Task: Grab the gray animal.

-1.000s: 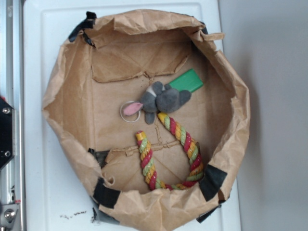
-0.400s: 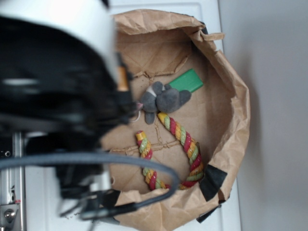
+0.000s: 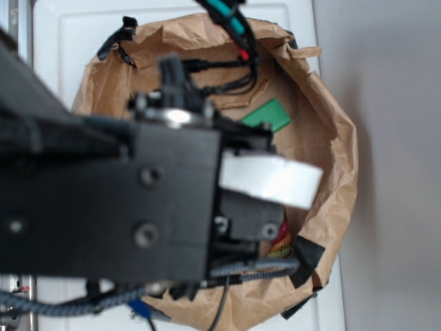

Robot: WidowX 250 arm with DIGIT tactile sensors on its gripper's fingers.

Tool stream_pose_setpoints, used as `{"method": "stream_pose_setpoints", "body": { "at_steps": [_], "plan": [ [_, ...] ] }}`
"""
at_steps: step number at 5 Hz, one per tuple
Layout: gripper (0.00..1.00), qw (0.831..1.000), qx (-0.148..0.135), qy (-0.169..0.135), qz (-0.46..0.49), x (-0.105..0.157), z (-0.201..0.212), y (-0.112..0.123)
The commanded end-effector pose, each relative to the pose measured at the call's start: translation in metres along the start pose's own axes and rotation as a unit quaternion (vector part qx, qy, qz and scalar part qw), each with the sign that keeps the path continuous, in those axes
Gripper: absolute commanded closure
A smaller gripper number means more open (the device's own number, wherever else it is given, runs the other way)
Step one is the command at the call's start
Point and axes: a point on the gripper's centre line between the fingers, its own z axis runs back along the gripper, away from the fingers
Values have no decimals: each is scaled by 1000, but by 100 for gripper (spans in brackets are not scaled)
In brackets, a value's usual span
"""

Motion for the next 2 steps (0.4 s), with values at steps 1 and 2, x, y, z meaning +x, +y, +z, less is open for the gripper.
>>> {"method": "stream_pose_setpoints", "body": {
  "at_steps": [1,2],
  "plan": [
    [0,1000,-1,-20,4,1,8,2],
    [0,999,-6,-11,42,11,-22,6]
  ]
}}
